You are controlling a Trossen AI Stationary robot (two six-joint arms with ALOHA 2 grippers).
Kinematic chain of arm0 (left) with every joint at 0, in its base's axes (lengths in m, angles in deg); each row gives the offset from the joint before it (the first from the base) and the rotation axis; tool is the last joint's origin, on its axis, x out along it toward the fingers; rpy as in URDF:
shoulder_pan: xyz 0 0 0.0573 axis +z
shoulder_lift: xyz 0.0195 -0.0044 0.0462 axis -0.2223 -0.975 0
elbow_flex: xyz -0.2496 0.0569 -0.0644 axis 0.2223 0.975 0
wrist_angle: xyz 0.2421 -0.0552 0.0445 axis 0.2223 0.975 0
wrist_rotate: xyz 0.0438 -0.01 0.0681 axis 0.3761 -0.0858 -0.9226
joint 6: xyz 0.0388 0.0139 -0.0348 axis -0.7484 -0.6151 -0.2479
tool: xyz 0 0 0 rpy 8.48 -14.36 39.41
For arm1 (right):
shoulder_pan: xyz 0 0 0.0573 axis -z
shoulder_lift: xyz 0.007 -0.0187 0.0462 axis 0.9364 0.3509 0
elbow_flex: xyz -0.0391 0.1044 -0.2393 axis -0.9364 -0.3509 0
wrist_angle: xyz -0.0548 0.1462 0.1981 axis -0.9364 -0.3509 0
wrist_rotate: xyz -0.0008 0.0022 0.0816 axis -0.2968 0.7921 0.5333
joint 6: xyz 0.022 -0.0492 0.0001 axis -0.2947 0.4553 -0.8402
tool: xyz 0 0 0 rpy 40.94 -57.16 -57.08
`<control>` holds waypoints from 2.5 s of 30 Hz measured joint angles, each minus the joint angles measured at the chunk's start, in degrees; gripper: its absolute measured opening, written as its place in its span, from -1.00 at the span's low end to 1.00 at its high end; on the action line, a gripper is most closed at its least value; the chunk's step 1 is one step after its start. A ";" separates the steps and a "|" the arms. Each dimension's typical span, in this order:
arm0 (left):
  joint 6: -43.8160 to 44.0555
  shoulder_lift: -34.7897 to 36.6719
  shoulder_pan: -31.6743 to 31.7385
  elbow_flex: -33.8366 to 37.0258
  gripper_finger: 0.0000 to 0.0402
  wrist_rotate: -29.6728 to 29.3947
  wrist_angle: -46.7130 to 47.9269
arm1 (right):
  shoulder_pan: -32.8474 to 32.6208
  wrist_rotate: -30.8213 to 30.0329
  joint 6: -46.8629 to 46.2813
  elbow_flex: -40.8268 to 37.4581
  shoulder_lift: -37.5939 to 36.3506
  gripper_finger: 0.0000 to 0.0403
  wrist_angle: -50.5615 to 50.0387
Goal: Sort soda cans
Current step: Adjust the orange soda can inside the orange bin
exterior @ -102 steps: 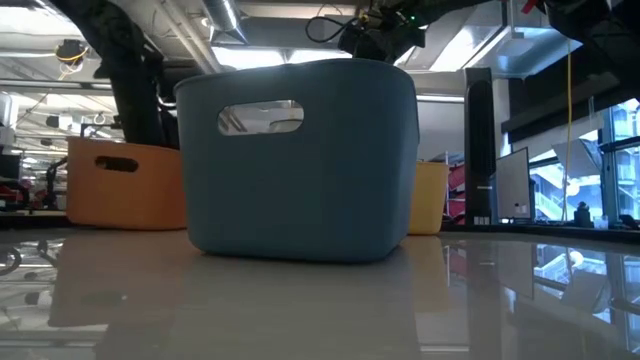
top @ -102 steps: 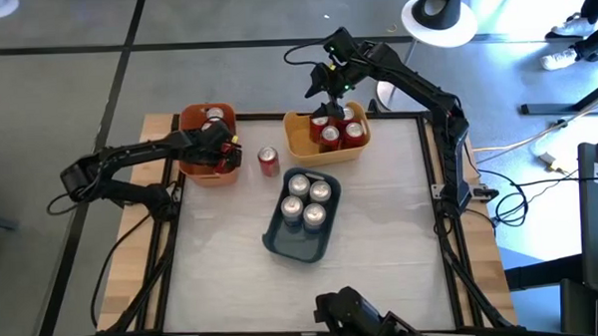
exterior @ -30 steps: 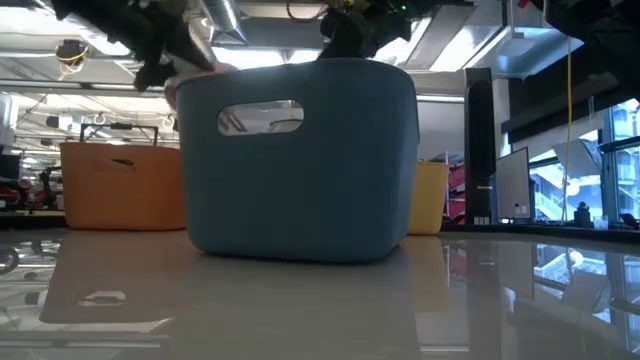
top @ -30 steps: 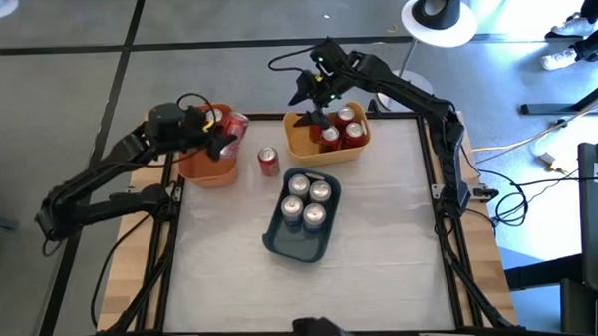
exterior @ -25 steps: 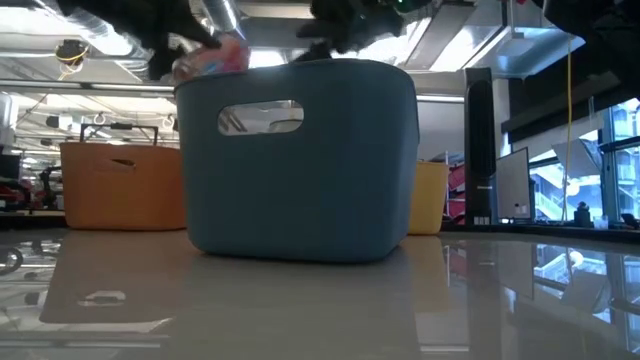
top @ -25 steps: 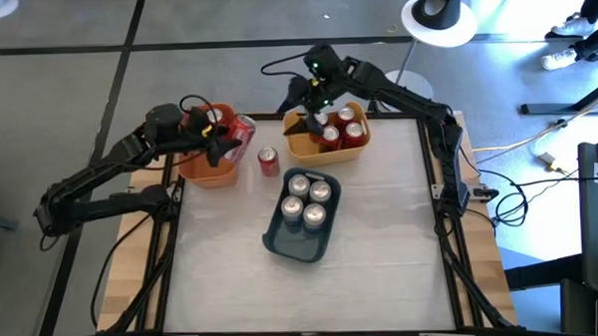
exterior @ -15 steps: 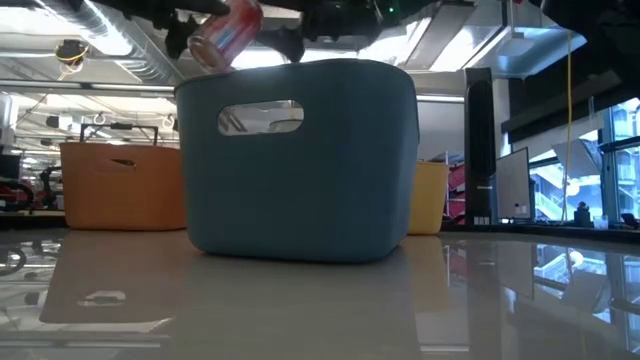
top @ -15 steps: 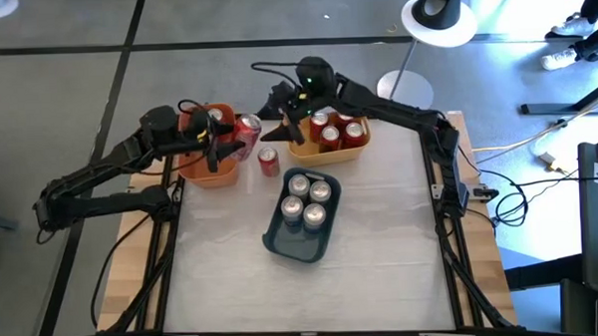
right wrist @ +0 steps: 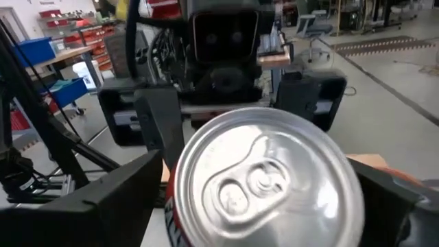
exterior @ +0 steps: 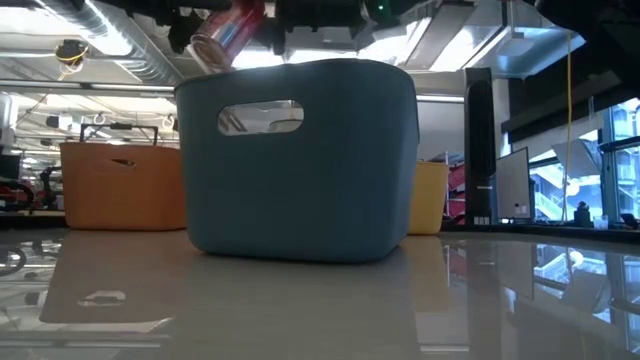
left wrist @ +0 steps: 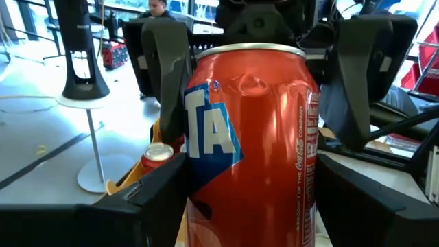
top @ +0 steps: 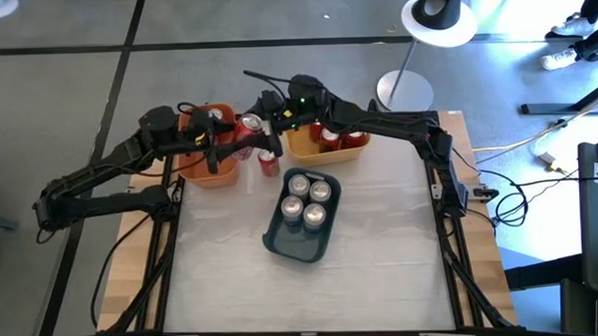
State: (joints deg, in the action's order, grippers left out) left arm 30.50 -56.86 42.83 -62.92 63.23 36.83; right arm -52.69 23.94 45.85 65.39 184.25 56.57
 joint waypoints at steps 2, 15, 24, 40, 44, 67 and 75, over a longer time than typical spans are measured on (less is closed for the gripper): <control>-0.02 -0.01 0.02 0.04 0.32 0.06 0.19 | -0.03 0.06 -0.05 -0.07 0.11 0.82 -0.16; -3.24 1.34 -0.01 -0.11 0.32 -1.26 5.29 | 0.03 -1.09 5.50 -0.13 0.24 0.41 -1.26; -2.92 5.87 0.30 -0.24 0.31 -10.70 14.62 | 0.27 -6.11 10.51 -0.17 0.05 0.41 -0.52; 3.86 13.74 0.21 -2.65 0.32 -38.08 21.42 | -0.72 -14.82 15.20 0.88 5.50 0.41 8.17; 1.22 13.70 0.21 -3.42 0.32 -39.29 19.36 | -1.19 -15.38 15.83 3.27 8.74 0.41 11.91; 0.28 9.94 0.10 -3.43 0.32 -39.16 18.94 | -1.80 -17.59 17.54 19.08 28.10 0.41 2.96; 1.20 9.95 0.11 -3.43 0.32 -39.13 19.43 | -1.81 -17.55 17.33 19.09 30.90 0.41 0.25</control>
State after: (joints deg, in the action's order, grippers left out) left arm 31.71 -46.90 42.94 -66.35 24.09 56.26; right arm -54.50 6.39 63.18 84.48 215.15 56.82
